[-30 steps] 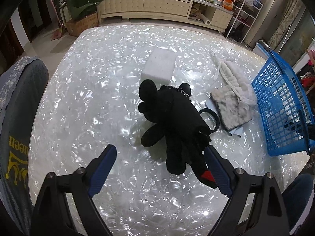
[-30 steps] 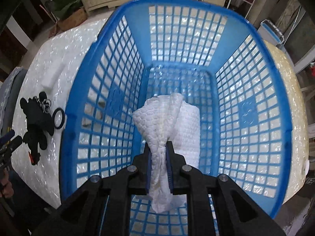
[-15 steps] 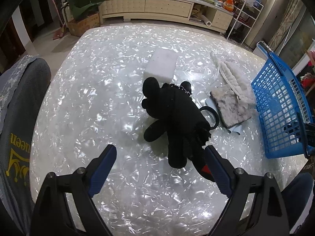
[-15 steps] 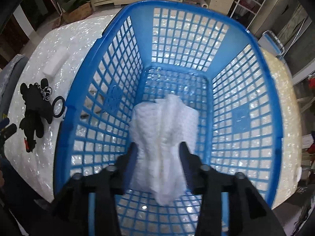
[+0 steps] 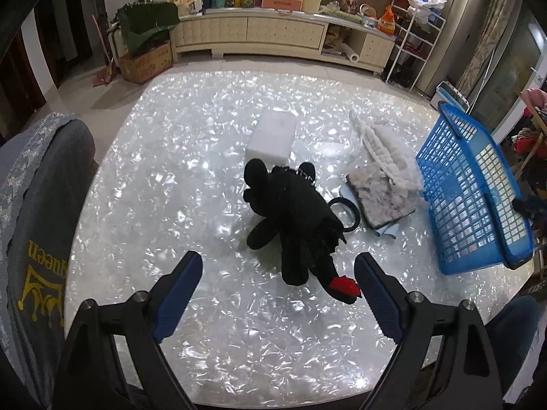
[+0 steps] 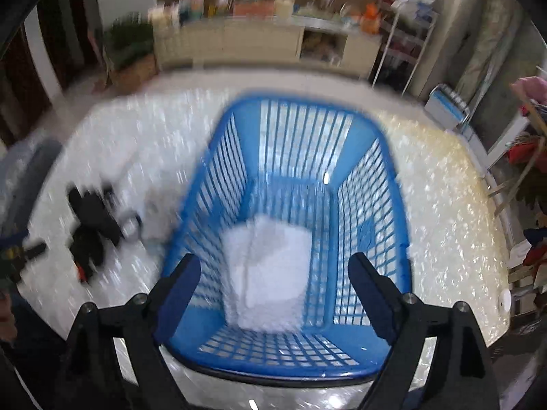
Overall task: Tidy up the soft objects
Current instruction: 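Lift the white towel with the right gripper and drop it into the blue basket, then lower the left gripper onto the black plush toy and grasp it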
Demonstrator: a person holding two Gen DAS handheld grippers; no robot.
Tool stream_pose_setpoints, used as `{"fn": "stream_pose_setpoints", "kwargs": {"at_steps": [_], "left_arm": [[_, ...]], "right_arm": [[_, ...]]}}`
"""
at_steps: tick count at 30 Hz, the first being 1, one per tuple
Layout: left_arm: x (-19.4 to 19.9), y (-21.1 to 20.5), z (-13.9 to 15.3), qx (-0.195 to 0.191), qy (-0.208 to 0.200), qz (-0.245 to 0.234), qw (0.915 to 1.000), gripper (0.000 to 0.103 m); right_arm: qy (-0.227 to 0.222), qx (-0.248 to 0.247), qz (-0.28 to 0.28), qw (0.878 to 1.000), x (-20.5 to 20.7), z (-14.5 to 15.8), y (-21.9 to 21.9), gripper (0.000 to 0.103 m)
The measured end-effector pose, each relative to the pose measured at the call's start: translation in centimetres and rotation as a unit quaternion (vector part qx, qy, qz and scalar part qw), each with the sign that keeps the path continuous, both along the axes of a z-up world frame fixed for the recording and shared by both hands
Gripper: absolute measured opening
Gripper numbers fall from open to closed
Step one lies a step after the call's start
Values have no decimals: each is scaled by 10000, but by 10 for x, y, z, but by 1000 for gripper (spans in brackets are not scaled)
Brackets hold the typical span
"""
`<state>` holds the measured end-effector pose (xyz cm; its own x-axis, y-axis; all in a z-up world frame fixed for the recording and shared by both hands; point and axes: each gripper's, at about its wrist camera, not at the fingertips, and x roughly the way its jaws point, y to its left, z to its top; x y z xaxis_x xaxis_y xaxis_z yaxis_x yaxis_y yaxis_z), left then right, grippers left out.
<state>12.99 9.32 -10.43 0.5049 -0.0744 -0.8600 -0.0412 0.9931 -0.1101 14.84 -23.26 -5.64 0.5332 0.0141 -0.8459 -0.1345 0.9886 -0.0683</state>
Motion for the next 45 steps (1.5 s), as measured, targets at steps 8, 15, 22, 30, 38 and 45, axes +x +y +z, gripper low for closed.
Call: {"fn": "stream_pose_setpoints", "kwargs": {"at_steps": [8, 15, 22, 30, 38, 45], "left_arm": [[-10, 3, 16, 57, -193, -36, 9998, 89], [-7, 5, 15, 42, -194, -108, 9997, 89], [23, 3, -10, -14, 114, -267, 9996, 89], [62, -7, -57, 65, 571, -433, 9974, 89], [88, -11, -91, -97, 807, -567, 9951, 89], [95, -10, -98, -296, 881, -615, 9938, 64]], "right_arm": [[-709, 303, 564, 9954, -18, 21, 50, 102], [-263, 237, 1123, 9930, -7, 1, 91, 102], [-76, 43, 1299, 9915, 8, -13, 119, 102], [128, -141, 1471, 9889, 30, -29, 135, 102], [383, -336, 1699, 9841, 45, -48, 150, 95], [537, -346, 1662, 9840, 48, -54, 151, 95]]}}
